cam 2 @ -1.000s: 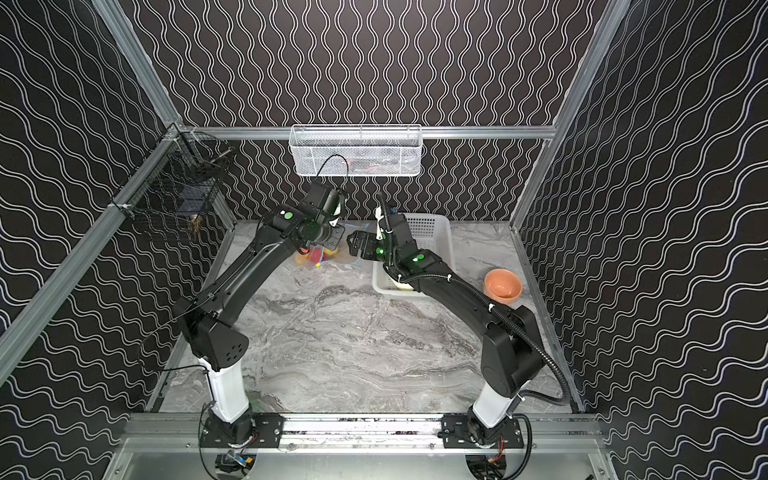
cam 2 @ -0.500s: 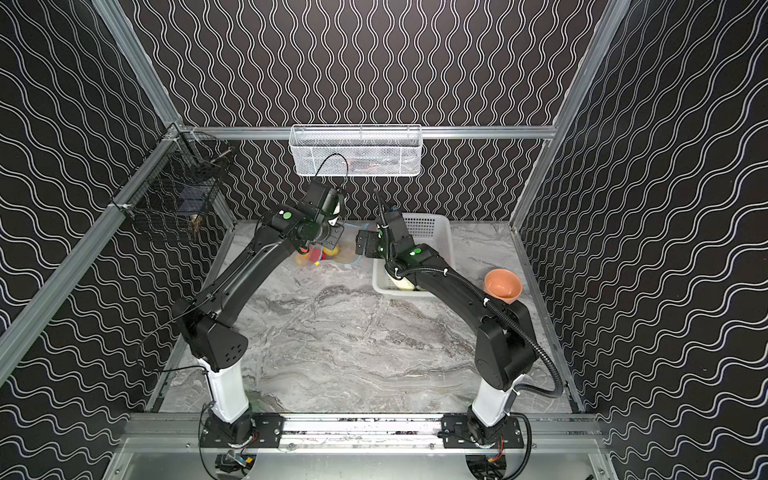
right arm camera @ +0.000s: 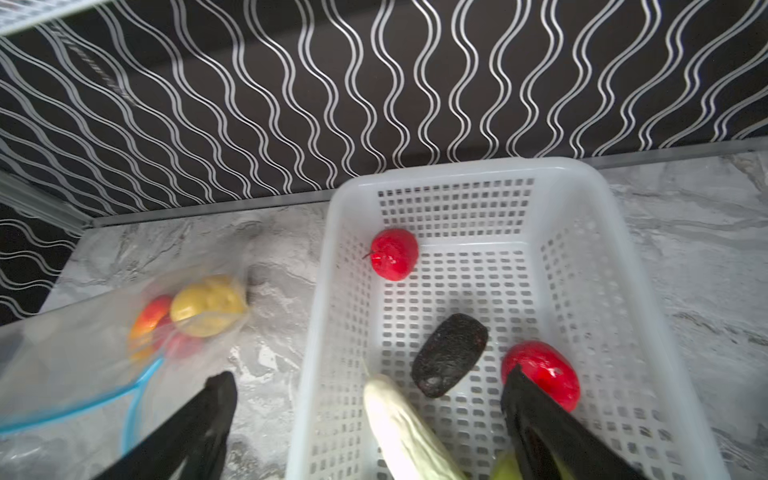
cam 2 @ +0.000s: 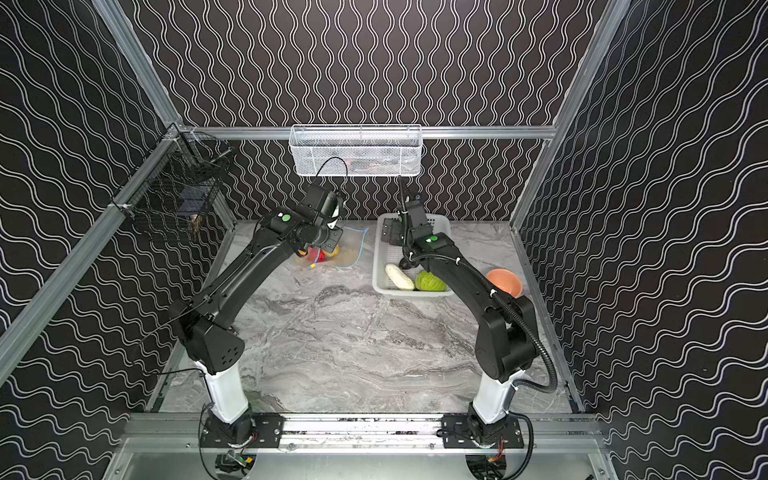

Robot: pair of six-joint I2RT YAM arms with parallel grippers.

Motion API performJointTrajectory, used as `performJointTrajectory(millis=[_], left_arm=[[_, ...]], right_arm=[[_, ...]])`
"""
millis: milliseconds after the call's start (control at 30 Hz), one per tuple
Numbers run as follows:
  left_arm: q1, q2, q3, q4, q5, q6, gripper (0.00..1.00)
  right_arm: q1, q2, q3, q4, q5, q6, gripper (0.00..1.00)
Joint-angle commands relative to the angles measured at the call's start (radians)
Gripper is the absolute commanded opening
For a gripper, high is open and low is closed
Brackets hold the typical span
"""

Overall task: Place the food in the zip-top bag and seal the zipper
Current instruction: 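Withdraw the right gripper from the bag and move over the basket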

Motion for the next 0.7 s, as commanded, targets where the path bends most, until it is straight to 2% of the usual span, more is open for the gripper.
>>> performJointTrajectory(millis=[0,100,233,400,667], left_arm=[[0.000,-0.010,-0.003,0.012,0.021,0.016,0.00],[0.000,-0.006,0.002,0.010,0.009,0.015,0.00],[0.000,-0.002,0.009,0.007,0.009,0.007,0.00],[0.000,0.010,0.034,-0.005,-0.025,-0.001,0.00],[-0.001,0.015,0.031,-0.010,-0.020,-0.004,0.00]], right_arm=[[-0.062,0.010,0.008,-0.002,-0.103,0.024,0.99],[-0.120,0.066,0.080,-0.088,-0.192,0.061,0.99],[-0.149,0.174,0.220,-0.233,-0.205,0.045,0.99],[-0.156,0.221,0.245,-0.219,-0.286,-0.063,0.99],[-0.168,0.299,0.290,-0.213,-0.329,-0.123,0.99]])
